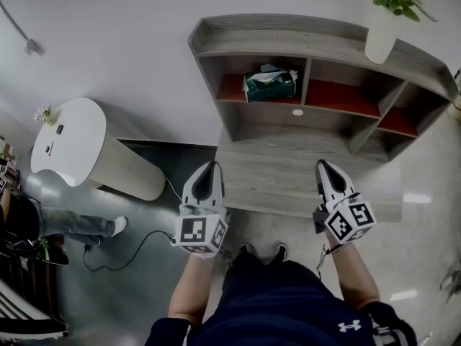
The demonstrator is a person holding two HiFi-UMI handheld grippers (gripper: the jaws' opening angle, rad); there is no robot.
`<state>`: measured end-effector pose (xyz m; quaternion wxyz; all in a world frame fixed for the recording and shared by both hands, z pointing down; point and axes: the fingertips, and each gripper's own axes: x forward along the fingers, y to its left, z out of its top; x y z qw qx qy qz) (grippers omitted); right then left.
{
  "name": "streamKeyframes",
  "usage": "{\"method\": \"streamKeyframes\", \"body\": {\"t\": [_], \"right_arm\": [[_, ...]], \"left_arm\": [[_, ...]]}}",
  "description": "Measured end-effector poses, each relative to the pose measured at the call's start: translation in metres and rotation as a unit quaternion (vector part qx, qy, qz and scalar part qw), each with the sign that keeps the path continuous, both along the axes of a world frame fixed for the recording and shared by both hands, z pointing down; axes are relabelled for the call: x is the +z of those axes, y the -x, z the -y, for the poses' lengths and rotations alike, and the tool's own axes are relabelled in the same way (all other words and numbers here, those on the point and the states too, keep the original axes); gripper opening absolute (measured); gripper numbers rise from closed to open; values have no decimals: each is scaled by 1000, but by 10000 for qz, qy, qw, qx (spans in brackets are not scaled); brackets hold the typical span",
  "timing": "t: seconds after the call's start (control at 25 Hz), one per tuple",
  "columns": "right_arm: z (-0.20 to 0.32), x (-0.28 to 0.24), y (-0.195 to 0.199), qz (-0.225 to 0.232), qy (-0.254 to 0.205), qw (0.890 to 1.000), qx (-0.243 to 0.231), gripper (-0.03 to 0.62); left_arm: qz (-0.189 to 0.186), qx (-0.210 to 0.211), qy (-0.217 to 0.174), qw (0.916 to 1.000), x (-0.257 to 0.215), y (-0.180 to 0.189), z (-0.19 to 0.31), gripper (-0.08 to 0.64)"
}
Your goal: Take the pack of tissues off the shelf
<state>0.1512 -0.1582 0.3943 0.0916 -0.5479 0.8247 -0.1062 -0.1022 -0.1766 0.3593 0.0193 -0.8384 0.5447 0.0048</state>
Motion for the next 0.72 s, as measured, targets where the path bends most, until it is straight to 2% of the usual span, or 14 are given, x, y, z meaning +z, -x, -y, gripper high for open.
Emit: {"method": "streamKeyframes", "body": {"t": [0.24,0.72], "right_arm": [[11,-3,-4,-27,-15,9995,309,12],[26,-7,-5,-71,32,9963,858,12]], "left_arm": [[27,307,0,9995,-1,-5,26,23],[208,875,-241,9957,-15,-15,83,23]]}}
